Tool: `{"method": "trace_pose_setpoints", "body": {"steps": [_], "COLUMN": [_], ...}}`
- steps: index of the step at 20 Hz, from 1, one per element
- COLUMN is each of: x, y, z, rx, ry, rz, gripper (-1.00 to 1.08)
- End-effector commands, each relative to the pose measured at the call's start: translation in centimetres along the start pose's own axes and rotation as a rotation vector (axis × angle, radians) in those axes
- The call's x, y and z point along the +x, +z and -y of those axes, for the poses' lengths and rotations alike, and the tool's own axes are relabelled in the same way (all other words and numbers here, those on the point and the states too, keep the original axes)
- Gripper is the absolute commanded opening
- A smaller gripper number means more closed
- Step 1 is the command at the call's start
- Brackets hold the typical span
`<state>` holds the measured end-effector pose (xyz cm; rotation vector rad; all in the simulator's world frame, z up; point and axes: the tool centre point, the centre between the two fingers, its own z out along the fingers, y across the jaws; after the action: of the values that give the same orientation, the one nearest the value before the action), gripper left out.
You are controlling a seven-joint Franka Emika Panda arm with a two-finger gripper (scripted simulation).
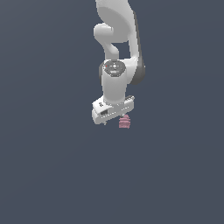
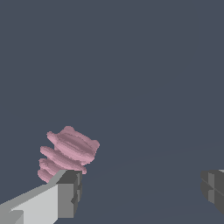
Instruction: Pick up the object and move it to a goal position.
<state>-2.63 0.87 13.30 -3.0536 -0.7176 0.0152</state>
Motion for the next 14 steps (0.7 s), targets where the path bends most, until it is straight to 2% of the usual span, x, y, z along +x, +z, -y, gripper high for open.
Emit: {"method": "trace_pose_setpoints", "body": {"steps": [1,14], "x": [-0.1,-0.8], "y": [0.4,2.0], "z": [0.6,3.9], "rx": [-0.001,-0.006], "ry": [-0.082,-0.504], "rz": [0.001,0.002], "gripper": [1.0,1.0]}}
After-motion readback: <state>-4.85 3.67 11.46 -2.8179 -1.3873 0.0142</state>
